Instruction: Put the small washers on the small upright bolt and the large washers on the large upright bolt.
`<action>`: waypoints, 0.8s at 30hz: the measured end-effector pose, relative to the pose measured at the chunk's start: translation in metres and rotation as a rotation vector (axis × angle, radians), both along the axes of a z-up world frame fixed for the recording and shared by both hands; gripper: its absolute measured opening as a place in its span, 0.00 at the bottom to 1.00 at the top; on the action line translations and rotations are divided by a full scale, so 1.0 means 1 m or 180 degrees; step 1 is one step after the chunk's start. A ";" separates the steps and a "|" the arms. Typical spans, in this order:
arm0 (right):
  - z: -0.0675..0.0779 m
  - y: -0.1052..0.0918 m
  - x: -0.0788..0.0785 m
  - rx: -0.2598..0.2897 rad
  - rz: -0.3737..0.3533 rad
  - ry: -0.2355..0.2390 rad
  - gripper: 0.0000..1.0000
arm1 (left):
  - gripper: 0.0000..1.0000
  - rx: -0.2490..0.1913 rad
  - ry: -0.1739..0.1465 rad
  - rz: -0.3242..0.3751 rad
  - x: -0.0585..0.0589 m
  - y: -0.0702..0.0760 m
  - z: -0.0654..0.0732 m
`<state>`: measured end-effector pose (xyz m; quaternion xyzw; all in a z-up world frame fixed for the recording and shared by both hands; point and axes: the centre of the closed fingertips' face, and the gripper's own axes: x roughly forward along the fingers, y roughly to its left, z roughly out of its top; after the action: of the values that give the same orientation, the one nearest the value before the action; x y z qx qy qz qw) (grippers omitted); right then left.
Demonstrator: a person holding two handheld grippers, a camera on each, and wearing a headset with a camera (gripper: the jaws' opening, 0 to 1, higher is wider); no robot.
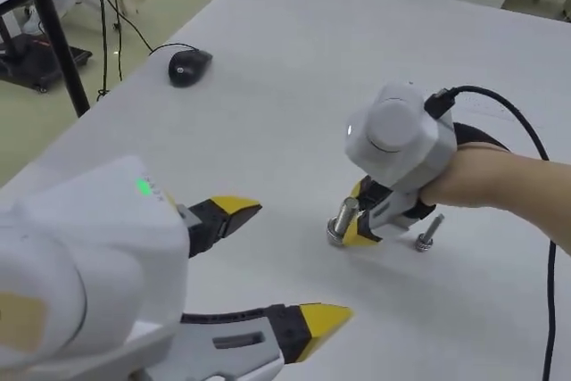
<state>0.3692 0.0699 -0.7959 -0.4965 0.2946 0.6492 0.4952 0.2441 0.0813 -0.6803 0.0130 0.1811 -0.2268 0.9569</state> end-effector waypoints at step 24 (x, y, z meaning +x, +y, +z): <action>0.075 -0.044 -0.062 0.1324 -0.0620 0.0329 0.28 | 0.65 -0.0087 -0.0078 -0.0171 -0.004 -0.009 0.010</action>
<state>0.3069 0.0256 -0.7207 -0.3190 0.2259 0.6697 0.6314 0.2403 0.0727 -0.6702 0.0076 0.1659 -0.2546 0.9527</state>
